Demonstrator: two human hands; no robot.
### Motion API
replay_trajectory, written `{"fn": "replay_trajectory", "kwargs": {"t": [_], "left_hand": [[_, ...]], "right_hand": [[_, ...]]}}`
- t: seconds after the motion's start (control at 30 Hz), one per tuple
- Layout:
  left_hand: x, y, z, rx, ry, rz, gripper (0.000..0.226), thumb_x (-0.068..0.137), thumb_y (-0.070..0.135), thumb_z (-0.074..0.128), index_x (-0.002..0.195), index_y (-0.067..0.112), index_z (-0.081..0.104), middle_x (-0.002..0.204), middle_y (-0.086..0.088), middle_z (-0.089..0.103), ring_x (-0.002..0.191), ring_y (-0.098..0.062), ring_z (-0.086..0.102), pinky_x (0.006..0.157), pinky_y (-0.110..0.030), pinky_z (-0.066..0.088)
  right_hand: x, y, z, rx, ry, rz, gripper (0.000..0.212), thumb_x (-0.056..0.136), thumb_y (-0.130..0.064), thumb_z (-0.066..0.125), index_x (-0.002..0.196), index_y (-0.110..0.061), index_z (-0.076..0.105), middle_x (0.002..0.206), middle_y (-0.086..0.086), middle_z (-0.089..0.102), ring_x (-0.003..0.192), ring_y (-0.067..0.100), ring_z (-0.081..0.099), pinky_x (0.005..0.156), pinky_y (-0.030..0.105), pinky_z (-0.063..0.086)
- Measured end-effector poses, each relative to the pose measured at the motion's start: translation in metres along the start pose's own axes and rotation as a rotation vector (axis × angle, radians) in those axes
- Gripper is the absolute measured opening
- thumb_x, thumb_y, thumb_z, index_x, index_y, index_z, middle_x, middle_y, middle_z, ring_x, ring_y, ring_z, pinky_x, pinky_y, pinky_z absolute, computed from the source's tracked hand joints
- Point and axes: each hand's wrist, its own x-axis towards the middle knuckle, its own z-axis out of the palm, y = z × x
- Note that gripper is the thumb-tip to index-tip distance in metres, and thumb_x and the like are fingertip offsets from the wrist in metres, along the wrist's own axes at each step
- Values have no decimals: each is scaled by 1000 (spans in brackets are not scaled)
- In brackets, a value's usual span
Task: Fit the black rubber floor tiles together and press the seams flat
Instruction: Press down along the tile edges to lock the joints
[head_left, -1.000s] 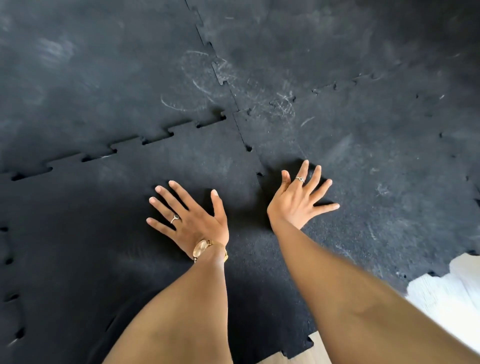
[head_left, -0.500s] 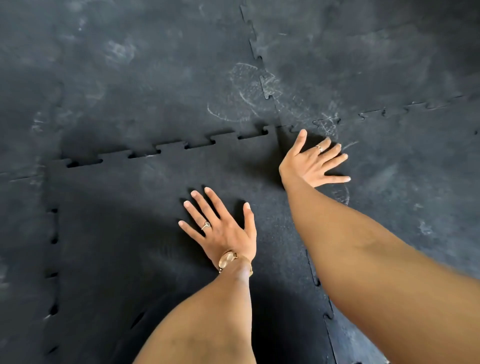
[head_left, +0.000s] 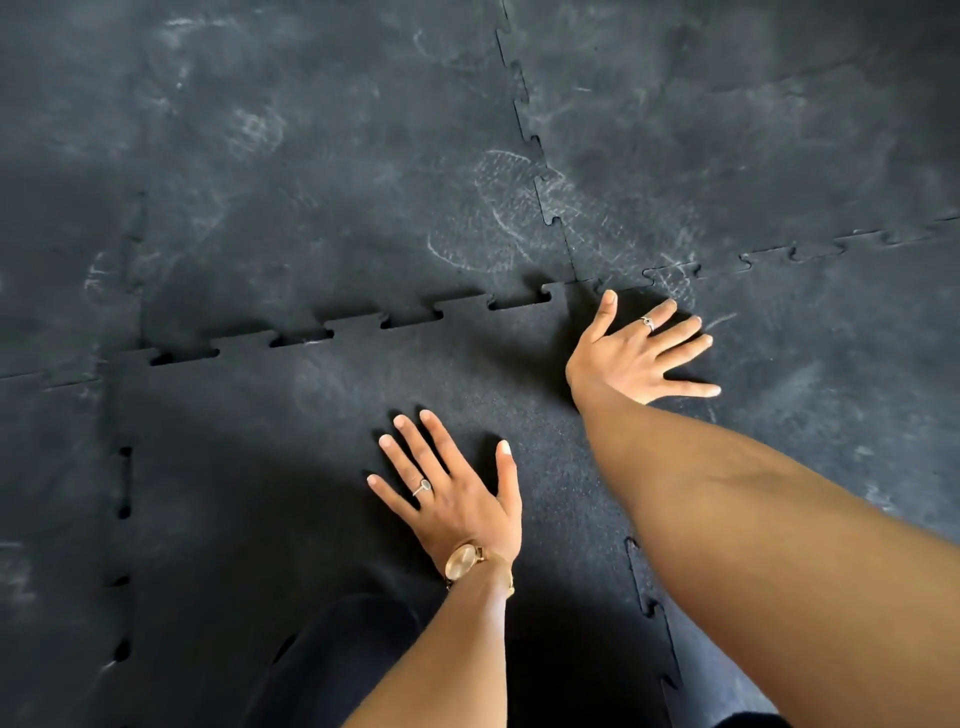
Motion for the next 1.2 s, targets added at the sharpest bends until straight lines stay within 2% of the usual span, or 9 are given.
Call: {"fn": "replay_trajectory", "kwargs": {"t": [0.13,0.2,0.27,0.33,0.67,0.8,0.93,1.1,1.2], "left_hand": [[36,5,-17,-230,194,133,62,95,39,47,140,-4,38,148,-27,33,144,-43,19,119,-57,11],[68,14,-29,-196,208,363,61,99,30,43,146,-5,29,156,-24,22,148,-38,10,122,-45,5],[96,24,-36,-12,105,601,59,102,27,33,150,-5,18,160,-22,11,149,-35,2,122,-40,1],[111,28,-34,135,32,699,59,104,29,25,150,-5,12,160,-23,7,149,-34,0,123,-40,1],[127,30,-36,292,90,782,67,96,36,17,143,-8,34,149,-27,36,141,-35,34,118,-41,26],[135,28,-40,341,32,824,70,95,40,15,145,-7,30,151,-27,32,142,-33,32,117,-38,24],[134,19,-41,247,89,819,65,97,40,28,143,-4,38,150,-21,37,141,-28,35,116,-35,26],[119,24,-26,160,105,683,66,99,41,19,151,-1,20,158,-22,16,149,-29,12,122,-39,7],[117,17,-27,140,82,624,69,99,43,18,151,-1,15,160,-20,11,149,-28,8,123,-37,3]], "right_hand": [[-2,-4,1,84,52,-15,79,93,-66,19,144,-10,40,151,22,35,143,41,23,102,81,2],[-2,-5,2,102,71,-7,77,94,-65,22,141,-8,44,148,23,39,142,42,27,101,82,5],[-2,-5,3,100,68,-4,77,94,-65,23,141,-9,45,148,23,40,141,42,28,101,82,6],[-2,-4,4,88,61,-4,77,94,-66,22,142,-10,43,150,22,37,142,41,25,102,81,4],[4,0,3,-1,1,-12,82,91,-66,4,152,-14,22,159,17,18,148,36,6,104,78,-1],[3,2,1,-3,-18,-18,79,94,-65,8,153,-14,21,160,17,15,148,36,3,105,78,-1],[2,-1,-1,0,-32,-20,80,93,-66,7,153,-14,19,160,17,14,148,36,2,105,78,-2],[4,-2,-1,12,-12,-13,80,93,-65,5,153,-15,19,160,17,14,148,36,3,105,78,-3],[-1,1,-3,28,-24,-30,77,94,-63,5,153,-15,19,161,16,13,149,34,2,106,77,-4]]}}
